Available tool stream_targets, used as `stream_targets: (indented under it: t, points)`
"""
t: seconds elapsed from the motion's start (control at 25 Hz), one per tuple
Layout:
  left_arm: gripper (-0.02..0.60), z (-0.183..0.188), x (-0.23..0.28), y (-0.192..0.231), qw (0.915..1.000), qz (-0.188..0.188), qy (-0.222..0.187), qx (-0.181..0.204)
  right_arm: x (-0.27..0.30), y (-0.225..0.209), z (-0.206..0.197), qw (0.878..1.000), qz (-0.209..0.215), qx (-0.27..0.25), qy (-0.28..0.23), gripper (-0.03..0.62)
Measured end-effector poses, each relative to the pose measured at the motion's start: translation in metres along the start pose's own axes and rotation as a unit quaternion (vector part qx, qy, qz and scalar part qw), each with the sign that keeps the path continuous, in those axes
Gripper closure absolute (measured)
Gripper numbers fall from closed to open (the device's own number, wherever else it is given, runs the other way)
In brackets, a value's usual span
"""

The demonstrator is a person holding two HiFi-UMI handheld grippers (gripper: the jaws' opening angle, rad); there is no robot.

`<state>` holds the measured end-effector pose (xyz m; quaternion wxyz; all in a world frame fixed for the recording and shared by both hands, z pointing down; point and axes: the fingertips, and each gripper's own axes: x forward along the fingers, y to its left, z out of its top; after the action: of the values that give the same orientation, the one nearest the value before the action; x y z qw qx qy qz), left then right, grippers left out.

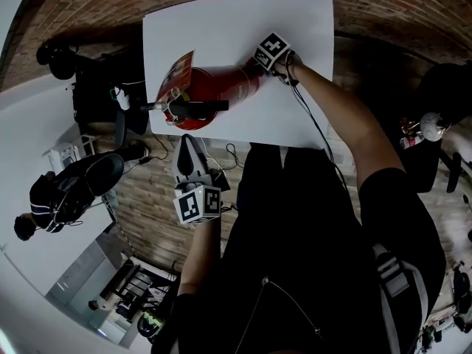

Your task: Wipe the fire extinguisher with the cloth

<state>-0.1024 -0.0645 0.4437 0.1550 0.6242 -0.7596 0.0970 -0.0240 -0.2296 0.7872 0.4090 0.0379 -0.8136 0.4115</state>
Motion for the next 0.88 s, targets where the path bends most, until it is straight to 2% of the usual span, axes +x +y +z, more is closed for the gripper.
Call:
stream_targets:
  t: [0.24,0.88]
  points:
    - [0.574,-0.004,0.000,-0.002,1.0000,-0.001,0.001,-0.004,0.000,0.004,0.001,1.000,0.016,0.009,0.004,0.474]
    - [0.574,0.007,-0.009,-0.001,0.9999,-0.006,-0.014,-0.004,-0.032,0.039,0.021,0.999,0.035,-0.014,-0.015,0.474]
